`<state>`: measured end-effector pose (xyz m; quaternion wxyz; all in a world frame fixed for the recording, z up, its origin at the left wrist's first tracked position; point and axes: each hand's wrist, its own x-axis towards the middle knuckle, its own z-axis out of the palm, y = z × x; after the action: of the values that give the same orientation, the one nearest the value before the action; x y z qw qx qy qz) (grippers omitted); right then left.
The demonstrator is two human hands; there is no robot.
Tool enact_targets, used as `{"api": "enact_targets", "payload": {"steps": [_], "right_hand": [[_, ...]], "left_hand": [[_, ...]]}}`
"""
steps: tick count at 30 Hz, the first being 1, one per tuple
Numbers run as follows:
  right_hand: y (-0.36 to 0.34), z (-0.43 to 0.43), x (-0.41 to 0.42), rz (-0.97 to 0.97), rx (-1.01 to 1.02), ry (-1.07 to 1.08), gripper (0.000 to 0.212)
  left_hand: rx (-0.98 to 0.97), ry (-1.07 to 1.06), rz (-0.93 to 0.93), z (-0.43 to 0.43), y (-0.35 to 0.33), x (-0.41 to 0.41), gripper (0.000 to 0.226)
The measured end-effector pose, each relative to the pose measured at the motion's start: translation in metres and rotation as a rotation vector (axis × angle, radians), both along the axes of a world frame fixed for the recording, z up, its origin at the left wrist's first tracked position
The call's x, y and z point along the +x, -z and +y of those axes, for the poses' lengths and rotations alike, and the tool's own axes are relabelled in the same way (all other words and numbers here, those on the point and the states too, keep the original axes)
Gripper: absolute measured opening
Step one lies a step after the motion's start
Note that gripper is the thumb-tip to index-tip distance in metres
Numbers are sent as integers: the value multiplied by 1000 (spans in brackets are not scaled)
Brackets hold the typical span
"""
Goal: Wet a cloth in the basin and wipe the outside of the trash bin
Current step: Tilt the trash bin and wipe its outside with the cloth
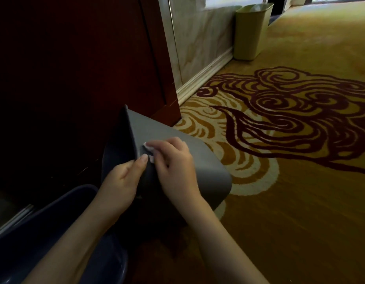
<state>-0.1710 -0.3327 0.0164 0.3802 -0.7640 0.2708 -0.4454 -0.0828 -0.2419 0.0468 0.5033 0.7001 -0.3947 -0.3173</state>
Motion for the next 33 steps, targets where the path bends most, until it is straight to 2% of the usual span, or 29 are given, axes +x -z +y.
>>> {"api": "enact_targets", "payload": {"steps": [3, 8, 12, 14, 16, 18, 22, 25, 27, 31, 33], "right_hand": [[28, -24, -12, 92, 179, 116, 20], [89, -73, -53, 296, 480, 459, 20], [112, -88, -74, 284, 691, 510, 21], [111, -83, -82, 235, 727, 576, 22], [101, -69, -85, 144, 649, 663, 24], [82, -46, -78, -29, 573, 680, 25], [31, 17, -44, -222, 309, 439, 22], [7, 49, -14, -211, 79, 222, 22], [6, 55, -1, -188, -18, 190, 21], [39, 41, -3, -109, -126, 304, 24], [67, 23, -15, -62, -50, 414, 23]], "left_hand": [[4, 24, 30, 2, 2, 2, 51], [12, 66, 20, -2, 1, -2, 51], [32, 114, -20, -6, -2, -8, 51], [40, 88, -39, -7, -3, -7, 52], [39, 44, -24, -9, -4, -4, 52], [30, -3, 13, -11, -6, 0, 46], [34, -146, 52, -19, -11, 9, 37], [20, -232, 116, -27, -17, 8, 39], [1, -290, 148, -31, -20, 6, 39], [-66, -359, 256, -32, -24, 5, 36], [-60, -378, 263, -31, -25, 7, 33]]}}
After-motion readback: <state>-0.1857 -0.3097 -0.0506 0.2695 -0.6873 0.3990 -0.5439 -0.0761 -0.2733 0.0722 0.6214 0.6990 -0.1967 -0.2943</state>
